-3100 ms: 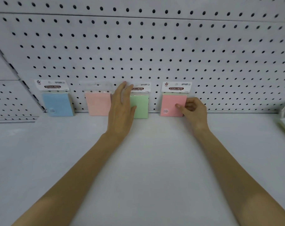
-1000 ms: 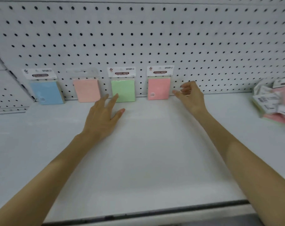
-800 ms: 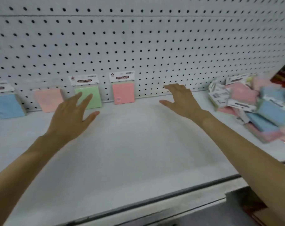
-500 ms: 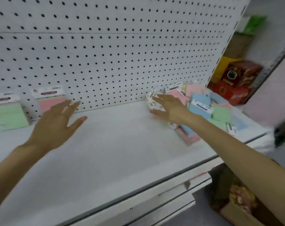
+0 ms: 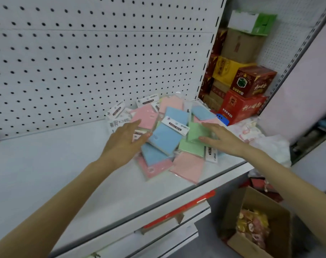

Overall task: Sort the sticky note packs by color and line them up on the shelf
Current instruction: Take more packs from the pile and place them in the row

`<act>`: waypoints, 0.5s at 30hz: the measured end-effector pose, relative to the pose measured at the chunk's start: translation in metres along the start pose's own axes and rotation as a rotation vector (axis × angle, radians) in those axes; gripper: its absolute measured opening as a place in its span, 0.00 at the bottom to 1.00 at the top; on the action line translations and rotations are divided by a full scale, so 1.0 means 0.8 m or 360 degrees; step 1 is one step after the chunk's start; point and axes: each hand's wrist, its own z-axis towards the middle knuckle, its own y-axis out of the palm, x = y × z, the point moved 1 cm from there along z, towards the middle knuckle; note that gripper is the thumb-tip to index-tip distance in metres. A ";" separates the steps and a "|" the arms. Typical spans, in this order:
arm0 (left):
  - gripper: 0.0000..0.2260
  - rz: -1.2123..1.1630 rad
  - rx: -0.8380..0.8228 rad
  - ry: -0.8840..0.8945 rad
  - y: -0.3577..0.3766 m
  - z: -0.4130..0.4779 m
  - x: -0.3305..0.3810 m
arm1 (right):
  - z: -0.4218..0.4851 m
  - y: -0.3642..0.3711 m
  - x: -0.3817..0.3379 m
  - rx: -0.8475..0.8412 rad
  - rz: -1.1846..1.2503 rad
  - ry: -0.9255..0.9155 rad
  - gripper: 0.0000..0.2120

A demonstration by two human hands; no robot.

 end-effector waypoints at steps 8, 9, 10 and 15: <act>0.28 0.0028 0.0120 -0.0210 0.049 0.026 0.029 | 0.026 0.001 0.035 0.0094 -0.0027 -0.0053 0.42; 0.29 0.0106 0.0112 -0.0246 0.050 0.027 0.029 | 0.029 0.000 0.037 0.0129 -0.0051 -0.0036 0.40; 0.29 0.0184 0.0094 -0.0282 0.049 0.026 0.031 | 0.031 -0.001 0.037 0.0159 -0.0061 -0.0005 0.37; 0.23 0.0063 0.0013 -0.0452 0.045 0.028 0.028 | 0.040 0.000 0.046 0.0203 0.0075 0.0123 0.34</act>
